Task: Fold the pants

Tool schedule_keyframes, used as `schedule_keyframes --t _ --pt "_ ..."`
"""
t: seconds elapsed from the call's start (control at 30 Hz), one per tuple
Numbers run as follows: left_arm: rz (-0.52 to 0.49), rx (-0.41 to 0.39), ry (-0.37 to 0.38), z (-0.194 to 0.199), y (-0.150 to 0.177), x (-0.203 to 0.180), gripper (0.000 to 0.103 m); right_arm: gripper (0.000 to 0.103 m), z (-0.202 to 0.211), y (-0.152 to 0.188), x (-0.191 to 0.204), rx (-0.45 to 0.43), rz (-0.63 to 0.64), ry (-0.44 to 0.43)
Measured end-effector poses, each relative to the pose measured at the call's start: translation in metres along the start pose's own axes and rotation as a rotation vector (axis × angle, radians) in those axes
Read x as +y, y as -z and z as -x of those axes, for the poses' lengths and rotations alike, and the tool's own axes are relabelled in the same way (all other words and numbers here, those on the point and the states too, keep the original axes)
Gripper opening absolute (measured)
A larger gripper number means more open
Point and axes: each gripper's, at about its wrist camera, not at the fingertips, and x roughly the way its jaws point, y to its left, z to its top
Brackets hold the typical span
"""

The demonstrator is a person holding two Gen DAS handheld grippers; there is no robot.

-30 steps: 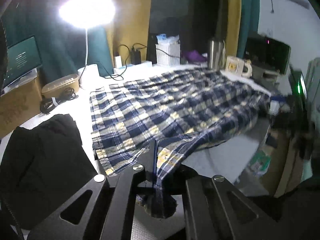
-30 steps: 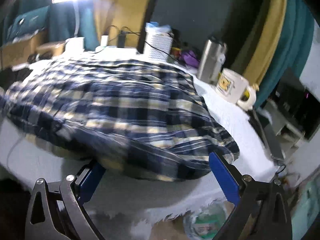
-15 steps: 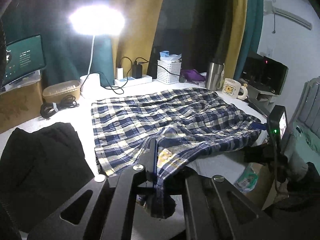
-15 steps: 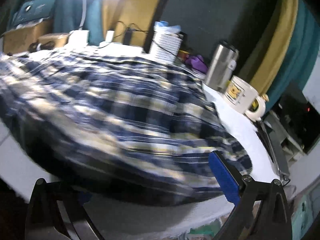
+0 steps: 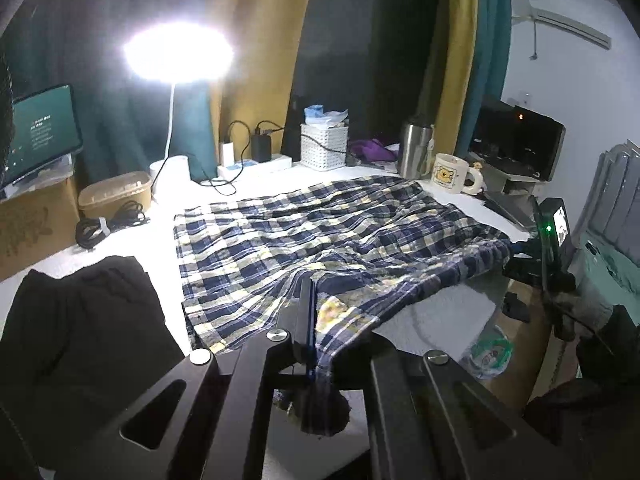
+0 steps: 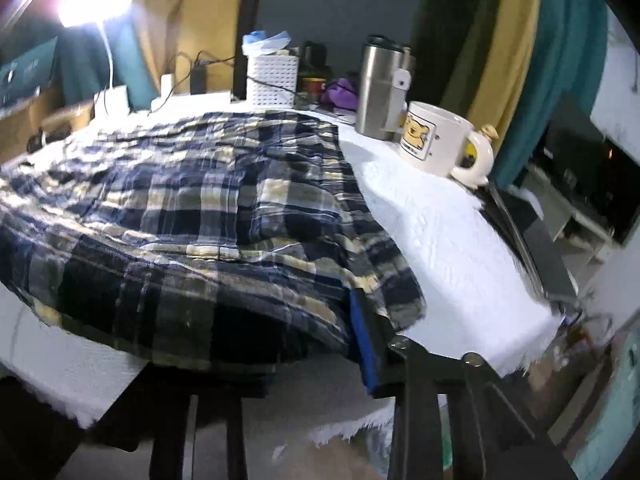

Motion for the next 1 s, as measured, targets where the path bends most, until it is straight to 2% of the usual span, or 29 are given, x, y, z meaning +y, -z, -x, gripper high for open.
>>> schedule_keyframes --t 0.03,0.13,0.57,1.0 --pt "-0.007 -0.003 0.005 0.002 -0.001 -0.002 0.002 0.022 0.003 0.0 -0.002 -0.002 -0.011 0.001" --pt "-0.029 -0.015 0.016 0.007 -0.003 -0.008 0.002 0.016 0.014 -0.001 -0.003 -0.018 -0.019 0.01" --pt "-0.088 -0.072 0.013 0.034 -0.013 -0.018 0.002 0.016 0.068 -0.007 -0.01 -0.093 -0.045 0.02" --pt "-0.127 -0.089 0.029 0.053 -0.017 -0.023 0.002 0.016 0.099 -0.003 -0.015 -0.12 -0.054 0.028"
